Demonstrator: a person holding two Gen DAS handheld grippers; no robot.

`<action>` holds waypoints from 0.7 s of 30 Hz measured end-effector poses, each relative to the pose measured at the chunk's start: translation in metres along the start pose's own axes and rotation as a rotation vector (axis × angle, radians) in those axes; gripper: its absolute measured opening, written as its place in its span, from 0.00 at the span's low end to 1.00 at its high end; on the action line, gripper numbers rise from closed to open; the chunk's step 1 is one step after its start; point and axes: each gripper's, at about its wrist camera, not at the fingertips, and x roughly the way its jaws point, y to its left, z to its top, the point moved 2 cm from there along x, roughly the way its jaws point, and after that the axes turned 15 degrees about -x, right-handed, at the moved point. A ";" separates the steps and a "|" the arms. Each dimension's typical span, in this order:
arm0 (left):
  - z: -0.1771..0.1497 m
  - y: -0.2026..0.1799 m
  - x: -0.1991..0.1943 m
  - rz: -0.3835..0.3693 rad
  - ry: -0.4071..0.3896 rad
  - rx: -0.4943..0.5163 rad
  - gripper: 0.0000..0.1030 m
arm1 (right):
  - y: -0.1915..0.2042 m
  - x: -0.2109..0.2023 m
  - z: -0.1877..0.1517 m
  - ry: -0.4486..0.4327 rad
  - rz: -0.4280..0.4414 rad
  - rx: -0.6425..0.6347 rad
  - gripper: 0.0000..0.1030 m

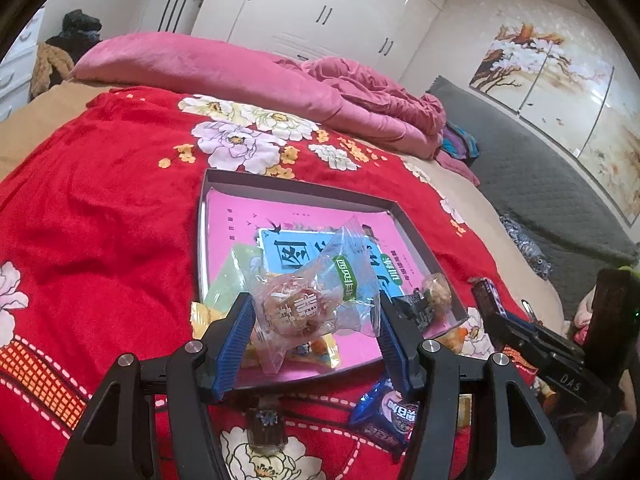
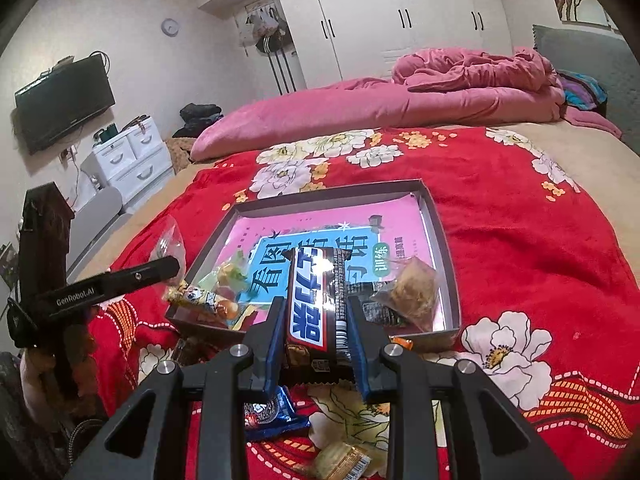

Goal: Organize snacks
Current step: 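Lift and carry the pastry bag over the tray with the left tool while the right carries the Snickers bar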

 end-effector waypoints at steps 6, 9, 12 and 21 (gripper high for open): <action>-0.001 -0.001 0.005 0.000 0.008 0.007 0.59 | 0.000 0.001 0.006 -0.007 -0.017 -0.009 0.29; -0.001 -0.003 0.008 -0.004 0.012 0.011 0.59 | -0.002 0.001 0.008 -0.013 -0.020 -0.006 0.29; -0.001 -0.004 0.011 -0.006 0.018 0.016 0.59 | -0.004 0.001 0.011 -0.017 -0.024 -0.002 0.29; -0.003 -0.007 0.017 -0.008 0.028 0.028 0.59 | -0.005 0.006 0.017 -0.021 -0.023 0.000 0.29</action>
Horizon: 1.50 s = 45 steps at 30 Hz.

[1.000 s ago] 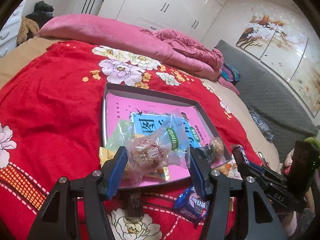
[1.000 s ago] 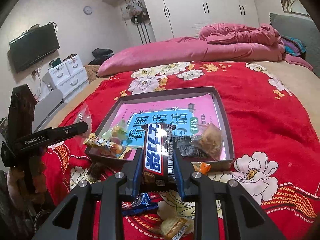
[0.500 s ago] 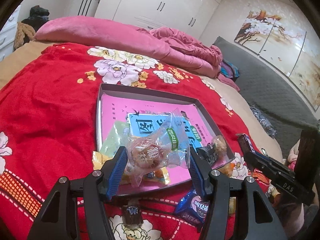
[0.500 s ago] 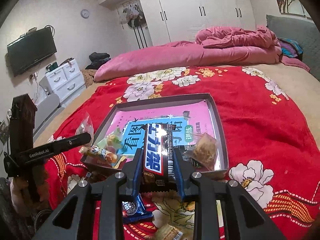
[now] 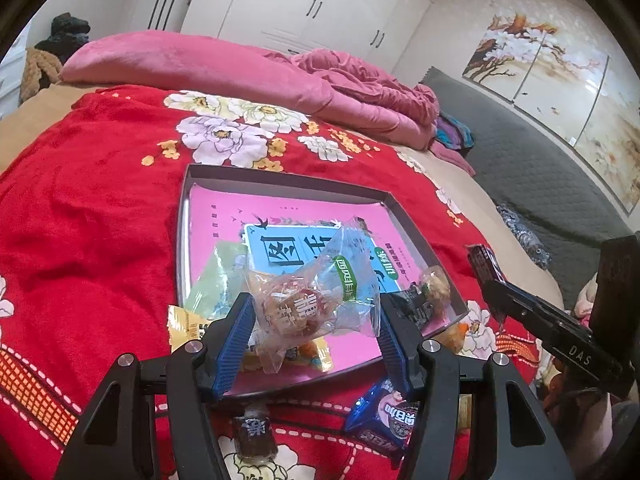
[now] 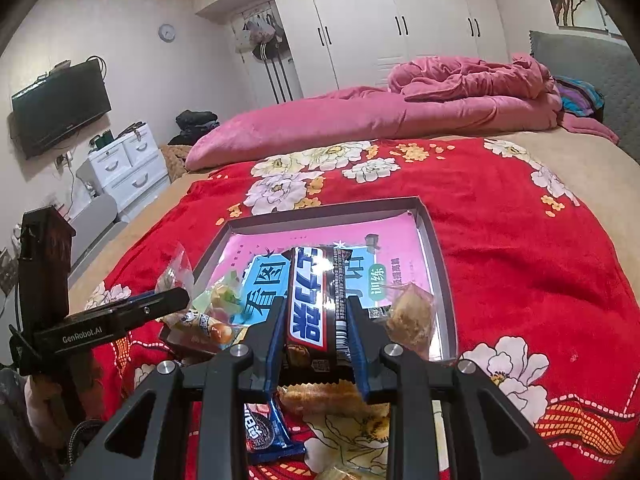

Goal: Organize snacks
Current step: 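Lift and carry the pastry bag over the tray with the left tool while the right carries the Snickers bar, then lower and open the left tool onto the workbook while the right releases the Snickers bar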

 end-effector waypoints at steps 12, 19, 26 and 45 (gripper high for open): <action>-0.004 -0.005 0.014 0.002 0.033 0.023 0.59 | 0.006 0.017 0.009 -0.003 0.025 -0.011 0.29; -0.011 -0.014 0.025 0.003 0.057 0.071 0.59 | 0.005 0.029 0.010 0.005 0.036 0.000 0.29; -0.018 -0.022 0.032 0.010 0.071 0.126 0.59 | 0.004 0.043 0.010 0.036 0.044 -0.002 0.29; -0.017 -0.028 0.050 0.014 0.095 0.177 0.59 | 0.001 0.071 -0.001 0.116 0.036 0.001 0.29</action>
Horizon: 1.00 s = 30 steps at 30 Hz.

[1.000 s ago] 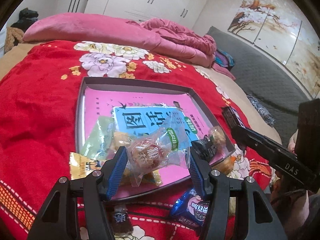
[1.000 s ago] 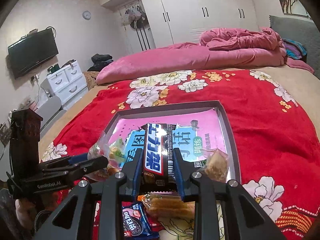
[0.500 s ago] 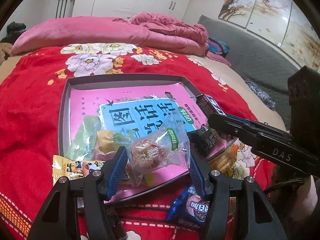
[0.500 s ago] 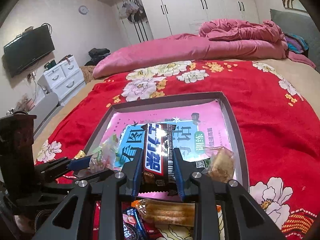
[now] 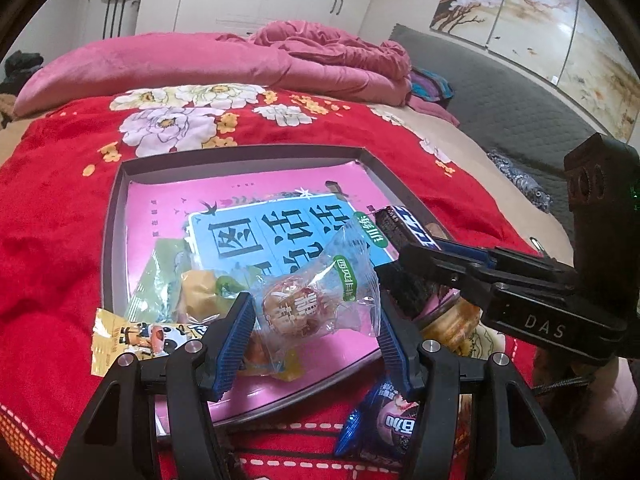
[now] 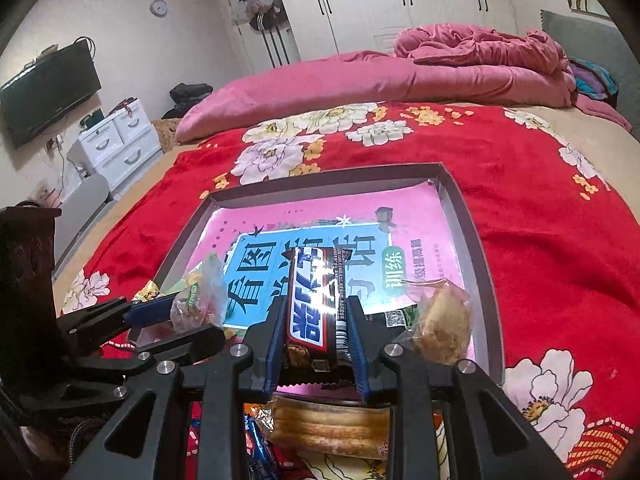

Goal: Organize snacks
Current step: 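Lower and open the left tool onto the workbook while the right releases the Snickers bar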

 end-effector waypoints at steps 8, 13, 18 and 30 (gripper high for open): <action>0.000 0.002 0.002 -0.001 0.011 -0.008 0.59 | -0.001 0.010 -0.004 0.028 0.048 0.024 0.29; -0.001 0.001 0.004 0.008 0.013 0.000 0.59 | -0.002 0.015 -0.007 0.046 0.057 0.028 0.29; -0.002 0.001 0.005 0.022 0.014 0.005 0.59 | 0.004 0.017 -0.008 0.059 0.054 -0.004 0.29; -0.003 0.004 0.008 0.035 0.022 -0.005 0.59 | 0.009 0.013 -0.011 0.065 0.043 -0.034 0.29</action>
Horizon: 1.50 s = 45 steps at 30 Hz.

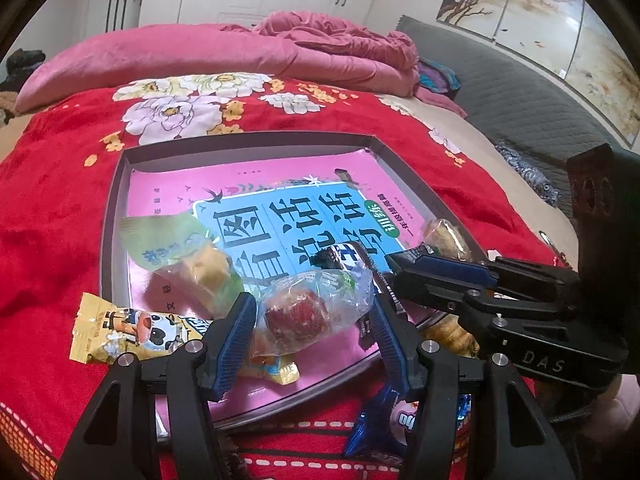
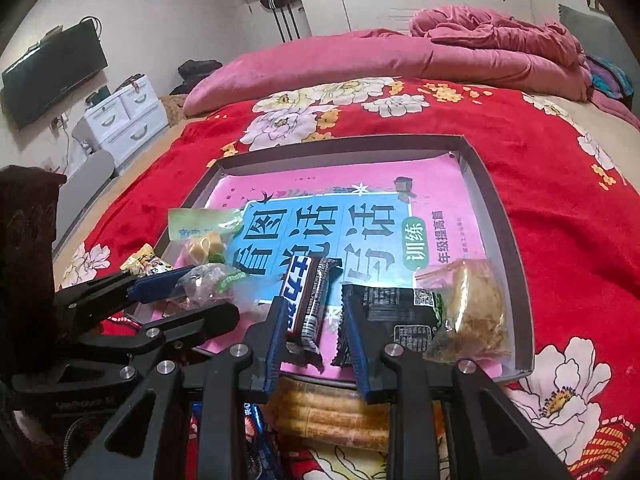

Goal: Organize snacks
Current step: 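Lower and open the left tool onto the workbook while the right releases the Snickers bar, then withdraw both open tools from the tray toward the remaining snacks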

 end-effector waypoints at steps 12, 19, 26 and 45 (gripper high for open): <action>0.000 0.000 0.001 0.008 0.001 0.004 0.59 | 0.003 -0.013 0.004 -0.027 -0.003 0.001 0.29; 0.000 0.001 0.001 0.003 0.008 -0.004 0.59 | 0.004 -0.015 0.003 -0.028 -0.004 0.002 0.29; 0.000 0.001 0.001 -0.011 0.023 -0.019 0.59 | 0.003 -0.017 0.002 -0.032 -0.014 0.007 0.29; 0.003 -0.003 -0.011 -0.056 0.011 -0.027 0.67 | -0.012 -0.033 0.001 -0.055 -0.066 0.047 0.40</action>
